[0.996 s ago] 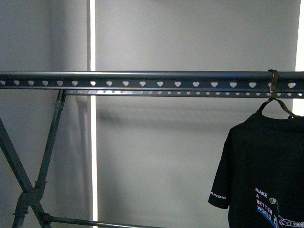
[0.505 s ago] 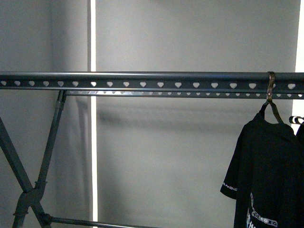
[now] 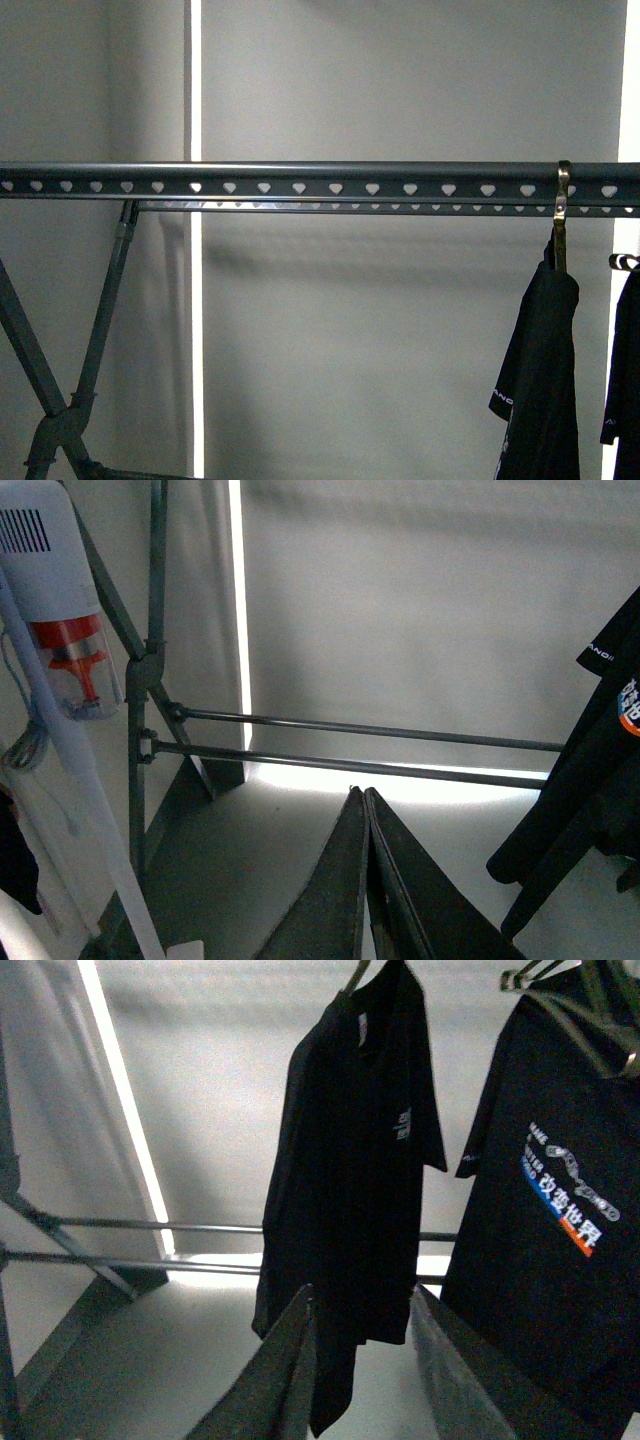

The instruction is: Hang clothes on hanger

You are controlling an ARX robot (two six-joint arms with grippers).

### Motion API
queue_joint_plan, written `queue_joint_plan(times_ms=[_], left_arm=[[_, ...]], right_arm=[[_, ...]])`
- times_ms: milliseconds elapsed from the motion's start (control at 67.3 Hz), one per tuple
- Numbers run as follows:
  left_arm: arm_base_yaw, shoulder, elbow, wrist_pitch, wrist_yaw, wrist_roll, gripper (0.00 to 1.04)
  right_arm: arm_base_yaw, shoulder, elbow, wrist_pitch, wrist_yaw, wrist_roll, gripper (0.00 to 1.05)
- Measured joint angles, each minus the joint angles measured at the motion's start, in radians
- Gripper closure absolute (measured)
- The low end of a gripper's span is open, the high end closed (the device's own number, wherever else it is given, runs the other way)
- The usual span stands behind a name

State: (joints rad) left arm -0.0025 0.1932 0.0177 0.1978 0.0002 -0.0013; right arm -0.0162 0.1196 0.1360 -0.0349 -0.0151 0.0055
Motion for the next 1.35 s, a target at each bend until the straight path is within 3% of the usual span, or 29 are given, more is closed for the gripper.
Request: queue_joint_plan(times_ms=[59, 89, 134, 684, 788, 1041, 1159, 1249, 1353], left_arm=[[0.0, -0.021, 0.0, -0.022, 0.0, 0.0, 1.01], [0.0, -0.083, 0.0, -0.108, 0.0, 0.0, 1.01], [0.0, -0.167, 0.0, -0.186, -0.002, 0.0, 1.01], [0.0, -0.189, 0.0, -0.195, -0.001, 0.0, 1.01], [0.0, -0.189, 0.0, -0.195, -0.001, 0.0, 0.84], [0.0, -0.189, 0.0, -0.195, -0.001, 0.0, 0.35], [0.0, -0.189, 0.0, -0.195, -0.001, 0.0, 0.06], [0.0, -0.189, 0.0, -0.195, -0.001, 0.0, 0.07], [0.0, -0.189, 0.0, -0.195, -0.001, 0.0, 0.07]], right_arm=[[0.01, -0.019, -0.017, 0.01, 0.013, -0.002, 0.95], [0.01, -0.027, -0.024, 0.014, 0.011, -0.004, 1.03], [0.011, -0.037, -0.037, 0.017, 0.011, -0.005, 1.02], [0.012, -0.114, -0.13, 0.031, 0.012, -0.005, 1.02], [0.012, -0.115, -0.13, 0.031, 0.011, -0.006, 1.01], [0.012, -0.115, -0.13, 0.031, 0.011, -0.006, 0.55], [0.012, -0.115, -0.13, 0.031, 0.011, -0.006, 0.25], [0.012, -0.115, -0.13, 0.031, 0.011, -0.006, 0.07], [0.012, -0.115, -0.13, 0.031, 0.011, -0.006, 0.08]])
